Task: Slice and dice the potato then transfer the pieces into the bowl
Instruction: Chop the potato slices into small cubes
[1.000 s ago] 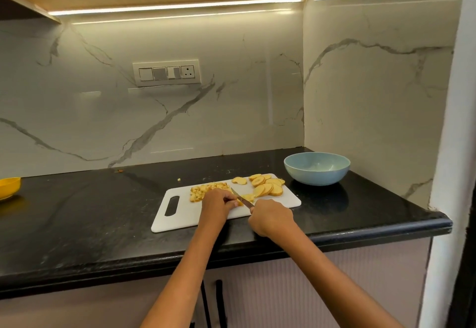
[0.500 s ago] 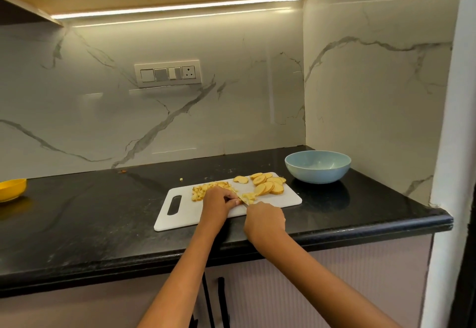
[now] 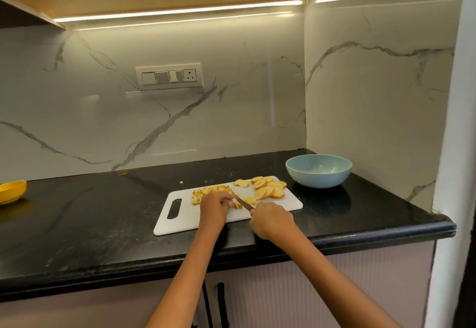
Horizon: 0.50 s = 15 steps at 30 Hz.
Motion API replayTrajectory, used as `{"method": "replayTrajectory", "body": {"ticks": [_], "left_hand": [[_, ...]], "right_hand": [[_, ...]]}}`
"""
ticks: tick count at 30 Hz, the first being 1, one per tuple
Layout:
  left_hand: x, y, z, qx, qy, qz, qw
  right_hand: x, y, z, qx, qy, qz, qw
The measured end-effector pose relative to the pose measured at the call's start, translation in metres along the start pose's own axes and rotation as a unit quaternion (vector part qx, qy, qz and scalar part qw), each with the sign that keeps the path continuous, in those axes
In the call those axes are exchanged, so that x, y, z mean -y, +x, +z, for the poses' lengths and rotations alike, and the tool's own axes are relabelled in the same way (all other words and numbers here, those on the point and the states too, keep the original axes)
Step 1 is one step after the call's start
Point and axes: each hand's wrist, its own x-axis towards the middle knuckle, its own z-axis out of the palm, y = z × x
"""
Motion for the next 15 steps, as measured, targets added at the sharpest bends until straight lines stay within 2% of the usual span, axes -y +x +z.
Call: {"method": "replayTrajectory", "body": {"ticks": [15], "left_hand": [[-0.0036,0.0014,-0.0012,0.020,0.015,-0.001,1.000]], "right_hand": [[0.0019,0.0028,-0.0011,0.023,-0.003,-0.003,1.000]]}}
